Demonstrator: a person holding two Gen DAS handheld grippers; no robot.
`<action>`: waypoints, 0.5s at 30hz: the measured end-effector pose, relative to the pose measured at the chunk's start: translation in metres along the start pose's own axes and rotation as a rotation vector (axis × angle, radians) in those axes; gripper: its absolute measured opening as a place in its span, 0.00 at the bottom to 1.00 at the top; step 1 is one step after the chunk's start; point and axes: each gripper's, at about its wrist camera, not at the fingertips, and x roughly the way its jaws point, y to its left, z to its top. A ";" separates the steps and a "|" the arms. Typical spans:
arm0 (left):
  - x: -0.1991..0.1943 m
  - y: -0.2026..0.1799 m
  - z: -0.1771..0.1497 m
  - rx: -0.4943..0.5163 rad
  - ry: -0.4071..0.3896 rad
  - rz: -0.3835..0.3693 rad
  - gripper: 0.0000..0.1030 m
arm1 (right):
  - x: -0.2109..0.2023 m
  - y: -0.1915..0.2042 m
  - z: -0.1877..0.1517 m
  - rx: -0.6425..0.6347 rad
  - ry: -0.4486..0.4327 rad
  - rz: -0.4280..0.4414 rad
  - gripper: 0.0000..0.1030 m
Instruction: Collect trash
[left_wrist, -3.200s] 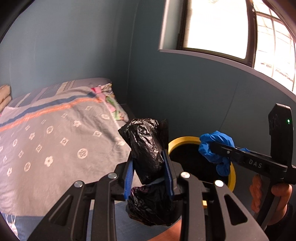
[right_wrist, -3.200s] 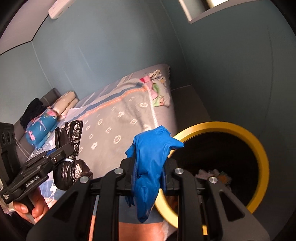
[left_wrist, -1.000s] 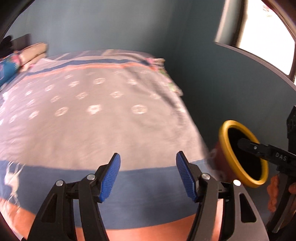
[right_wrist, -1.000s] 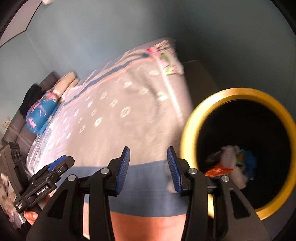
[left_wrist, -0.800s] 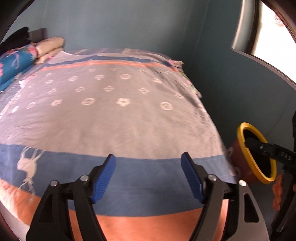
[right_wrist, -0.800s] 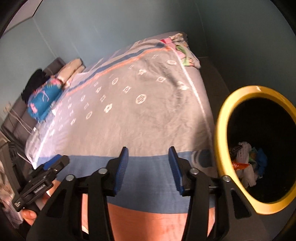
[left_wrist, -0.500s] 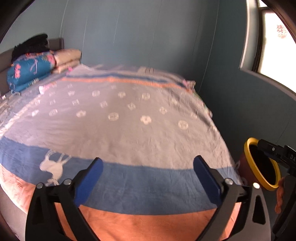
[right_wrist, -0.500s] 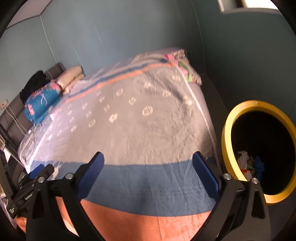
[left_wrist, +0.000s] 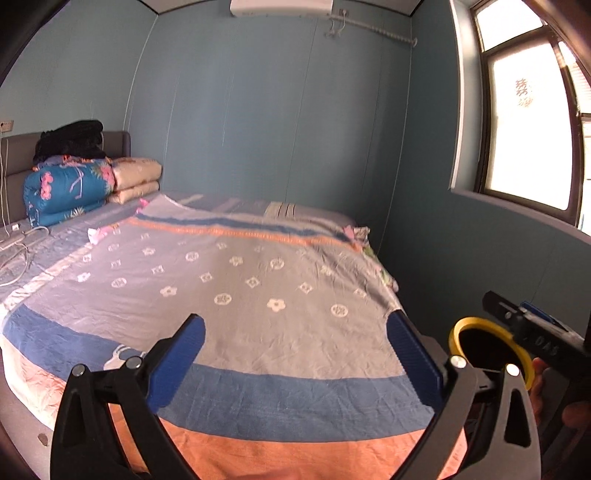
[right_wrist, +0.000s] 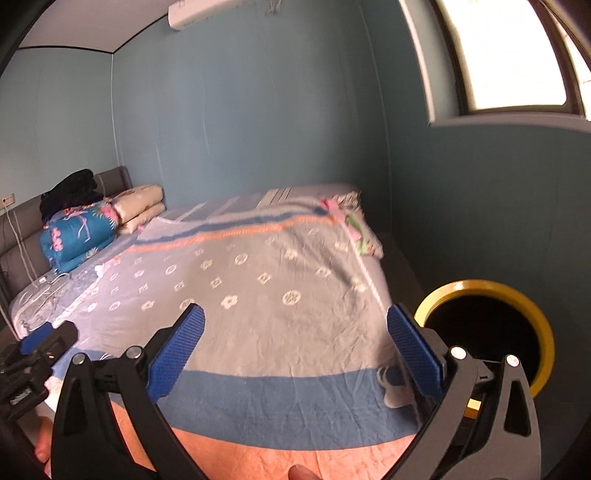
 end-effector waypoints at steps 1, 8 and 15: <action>-0.006 -0.002 0.001 0.003 -0.013 -0.001 0.92 | -0.005 0.001 0.000 -0.004 -0.012 -0.012 0.92; -0.029 -0.009 0.006 0.009 -0.065 -0.005 0.92 | -0.028 0.003 0.001 -0.004 -0.060 -0.041 0.92; -0.038 -0.013 0.006 0.020 -0.090 -0.004 0.92 | -0.031 0.002 0.001 0.001 -0.054 -0.039 0.92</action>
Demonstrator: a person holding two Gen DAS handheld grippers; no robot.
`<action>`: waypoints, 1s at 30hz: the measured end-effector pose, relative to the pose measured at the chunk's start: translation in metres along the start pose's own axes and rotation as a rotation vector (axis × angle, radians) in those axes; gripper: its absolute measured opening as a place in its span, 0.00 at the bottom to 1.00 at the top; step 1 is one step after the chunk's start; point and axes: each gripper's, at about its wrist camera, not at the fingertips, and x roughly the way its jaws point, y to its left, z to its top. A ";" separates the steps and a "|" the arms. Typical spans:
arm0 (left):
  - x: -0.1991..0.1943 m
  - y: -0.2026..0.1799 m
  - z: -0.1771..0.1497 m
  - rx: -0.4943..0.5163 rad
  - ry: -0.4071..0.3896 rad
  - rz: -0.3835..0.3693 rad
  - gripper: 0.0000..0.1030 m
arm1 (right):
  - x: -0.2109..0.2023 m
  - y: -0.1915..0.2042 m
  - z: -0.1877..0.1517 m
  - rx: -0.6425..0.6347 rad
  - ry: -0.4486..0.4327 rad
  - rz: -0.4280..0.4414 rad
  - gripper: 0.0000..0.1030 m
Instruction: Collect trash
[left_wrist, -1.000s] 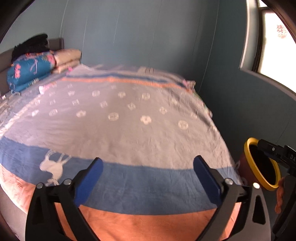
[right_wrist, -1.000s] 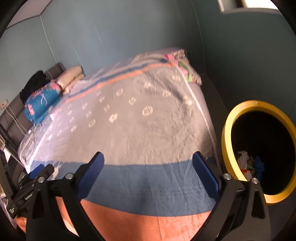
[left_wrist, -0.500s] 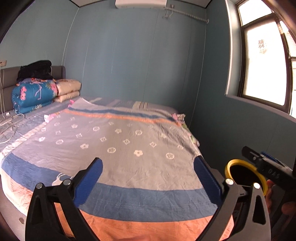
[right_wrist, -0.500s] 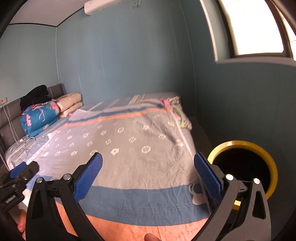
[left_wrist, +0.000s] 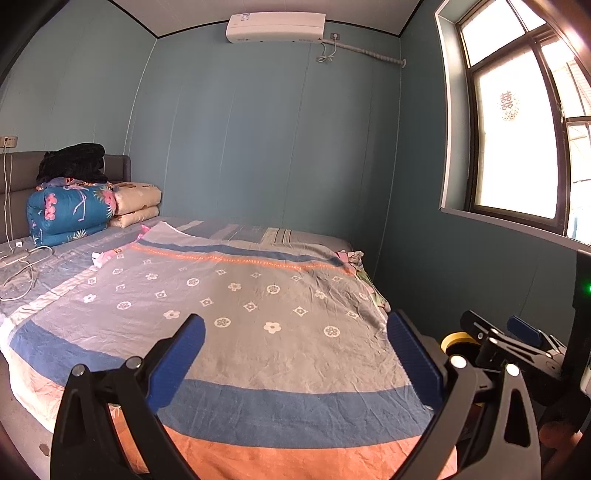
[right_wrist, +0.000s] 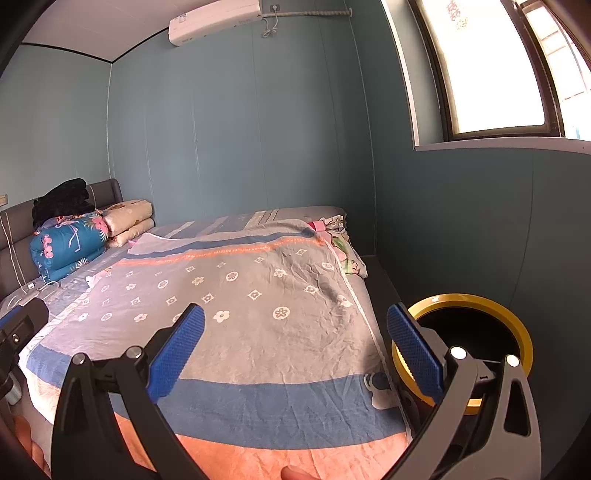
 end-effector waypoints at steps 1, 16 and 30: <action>0.000 0.000 0.000 -0.001 0.000 -0.002 0.92 | 0.000 0.000 0.000 0.001 0.002 -0.001 0.92; 0.001 -0.004 -0.005 -0.012 0.024 -0.019 0.92 | -0.001 -0.001 -0.003 0.010 0.009 -0.016 0.92; 0.004 -0.004 -0.005 -0.017 0.031 -0.029 0.92 | 0.002 -0.002 -0.006 0.019 0.033 -0.018 0.92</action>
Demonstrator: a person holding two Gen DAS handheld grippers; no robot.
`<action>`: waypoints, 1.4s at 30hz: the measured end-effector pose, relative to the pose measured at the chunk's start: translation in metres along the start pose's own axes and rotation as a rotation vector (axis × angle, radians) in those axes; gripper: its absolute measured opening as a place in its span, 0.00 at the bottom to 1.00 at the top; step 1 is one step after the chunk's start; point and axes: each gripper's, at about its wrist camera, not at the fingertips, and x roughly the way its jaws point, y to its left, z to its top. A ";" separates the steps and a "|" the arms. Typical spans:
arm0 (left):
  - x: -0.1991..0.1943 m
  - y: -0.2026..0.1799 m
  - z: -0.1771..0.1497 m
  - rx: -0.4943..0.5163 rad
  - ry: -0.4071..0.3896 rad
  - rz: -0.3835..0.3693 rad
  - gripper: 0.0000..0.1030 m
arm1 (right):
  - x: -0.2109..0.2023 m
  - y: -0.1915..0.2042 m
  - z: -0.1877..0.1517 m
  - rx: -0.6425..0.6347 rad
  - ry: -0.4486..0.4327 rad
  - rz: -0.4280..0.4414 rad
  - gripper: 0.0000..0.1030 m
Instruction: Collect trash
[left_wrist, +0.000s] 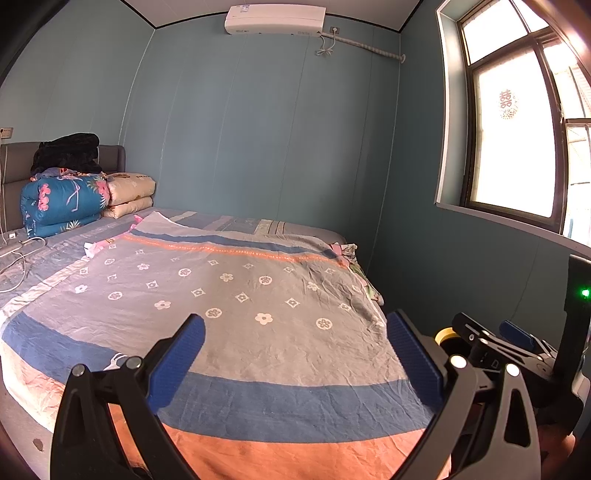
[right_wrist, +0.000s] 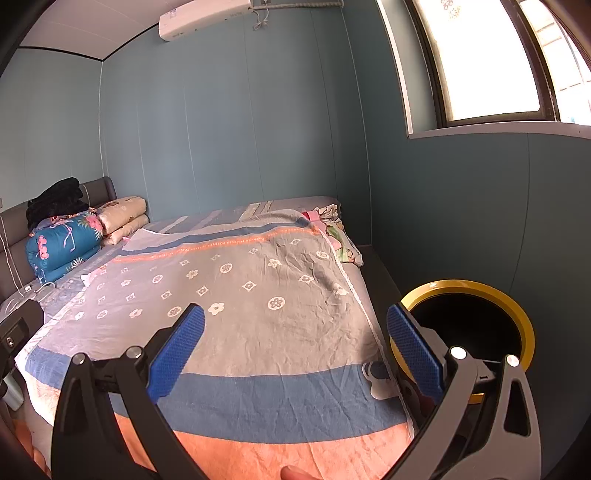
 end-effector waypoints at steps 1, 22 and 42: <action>0.000 0.000 0.000 0.000 0.000 0.001 0.92 | 0.001 0.000 0.000 0.001 0.001 0.000 0.92; 0.004 0.004 -0.001 -0.007 0.013 -0.015 0.92 | 0.007 0.000 -0.007 0.008 0.019 -0.006 0.92; 0.010 0.008 -0.003 -0.004 0.025 -0.017 0.92 | 0.012 -0.001 -0.011 0.020 0.041 -0.011 0.92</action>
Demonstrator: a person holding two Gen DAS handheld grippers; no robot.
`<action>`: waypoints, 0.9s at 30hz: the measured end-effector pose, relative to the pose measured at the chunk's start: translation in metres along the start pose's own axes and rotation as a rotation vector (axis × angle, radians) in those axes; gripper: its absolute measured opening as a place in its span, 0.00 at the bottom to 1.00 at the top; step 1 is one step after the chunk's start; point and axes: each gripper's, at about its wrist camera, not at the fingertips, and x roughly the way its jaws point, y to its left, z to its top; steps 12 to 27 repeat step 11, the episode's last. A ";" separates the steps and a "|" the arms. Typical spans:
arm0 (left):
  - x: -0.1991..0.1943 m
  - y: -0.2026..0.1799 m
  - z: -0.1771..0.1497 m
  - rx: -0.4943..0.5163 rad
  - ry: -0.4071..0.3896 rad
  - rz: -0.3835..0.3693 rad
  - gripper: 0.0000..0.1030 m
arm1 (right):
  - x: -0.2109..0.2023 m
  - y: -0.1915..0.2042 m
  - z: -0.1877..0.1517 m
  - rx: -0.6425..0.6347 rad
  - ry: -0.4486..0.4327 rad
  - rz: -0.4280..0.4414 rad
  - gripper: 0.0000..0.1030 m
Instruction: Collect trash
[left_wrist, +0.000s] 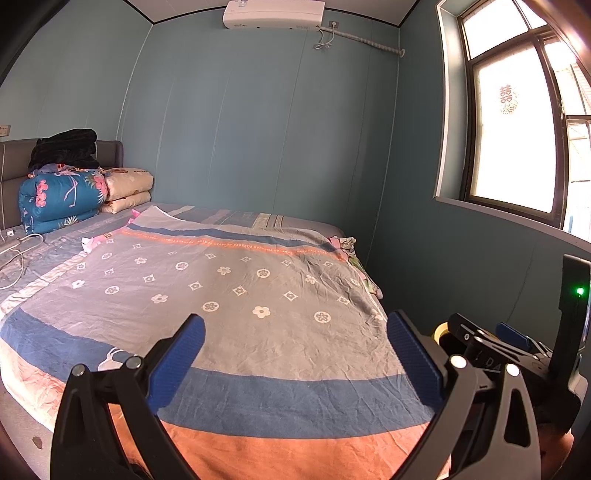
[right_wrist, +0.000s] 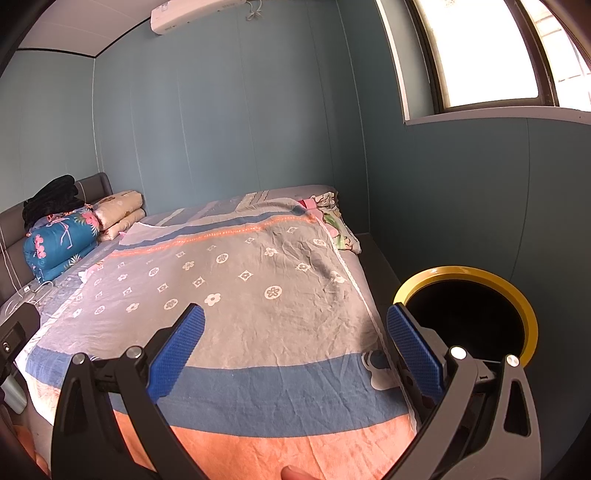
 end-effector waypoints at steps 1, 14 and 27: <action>0.001 0.001 0.000 -0.004 0.003 -0.008 0.92 | 0.000 0.000 -0.001 0.000 0.001 0.000 0.92; 0.004 0.003 -0.001 0.001 0.013 -0.009 0.92 | 0.001 -0.001 -0.003 0.006 0.010 -0.002 0.92; 0.004 0.003 -0.001 0.001 0.013 -0.009 0.92 | 0.001 -0.001 -0.003 0.006 0.010 -0.002 0.92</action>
